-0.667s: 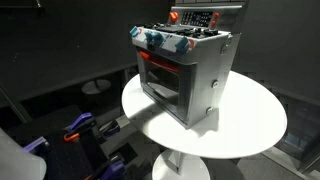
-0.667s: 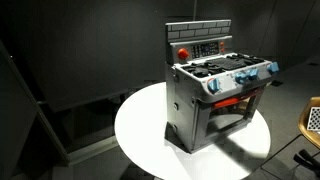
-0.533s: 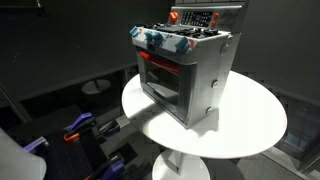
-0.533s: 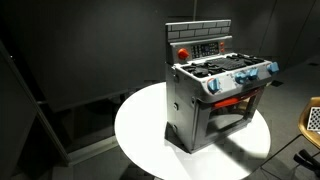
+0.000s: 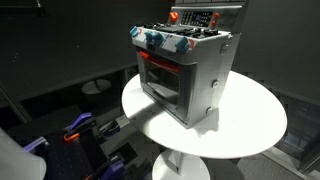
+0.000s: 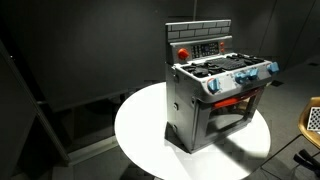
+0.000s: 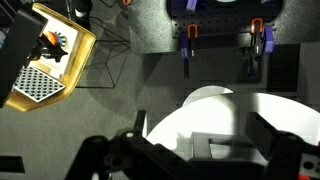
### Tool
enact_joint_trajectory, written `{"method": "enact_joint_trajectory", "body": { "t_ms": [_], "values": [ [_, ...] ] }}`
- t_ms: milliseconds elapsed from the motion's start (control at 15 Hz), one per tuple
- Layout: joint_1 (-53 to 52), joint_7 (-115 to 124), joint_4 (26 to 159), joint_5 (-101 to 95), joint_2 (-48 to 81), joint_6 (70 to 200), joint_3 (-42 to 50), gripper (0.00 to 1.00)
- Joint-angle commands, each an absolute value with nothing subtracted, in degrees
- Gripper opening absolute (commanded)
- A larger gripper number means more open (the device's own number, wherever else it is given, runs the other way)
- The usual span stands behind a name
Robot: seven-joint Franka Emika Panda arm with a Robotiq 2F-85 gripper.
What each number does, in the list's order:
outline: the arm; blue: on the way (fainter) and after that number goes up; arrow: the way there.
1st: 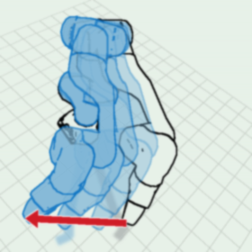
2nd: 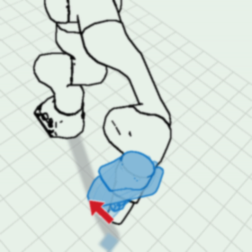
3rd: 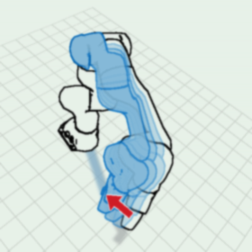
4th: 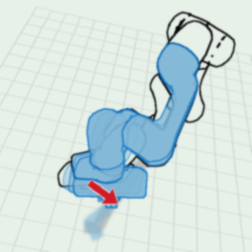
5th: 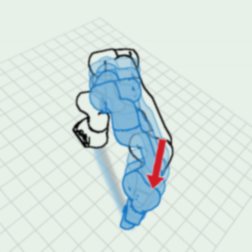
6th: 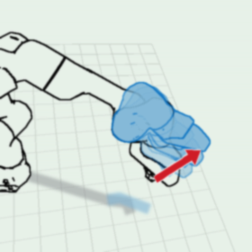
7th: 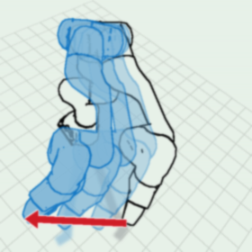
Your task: Push the top orange button on the right side of the stove
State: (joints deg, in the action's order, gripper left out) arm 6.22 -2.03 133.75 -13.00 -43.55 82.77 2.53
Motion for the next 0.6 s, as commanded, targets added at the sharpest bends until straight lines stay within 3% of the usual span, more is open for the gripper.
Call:
{"method": "enact_joint_trajectory", "body": {
  "t_ms": [0, 533],
  "values": [
    [5.48, 3.07, 131.80, -12.15, -41.05, 86.23, 2.03, 1.00],
    [5.38, 10.75, 127.23, -9.42, -33.25, 95.03, 0.12, 1.00]
  ]
}}
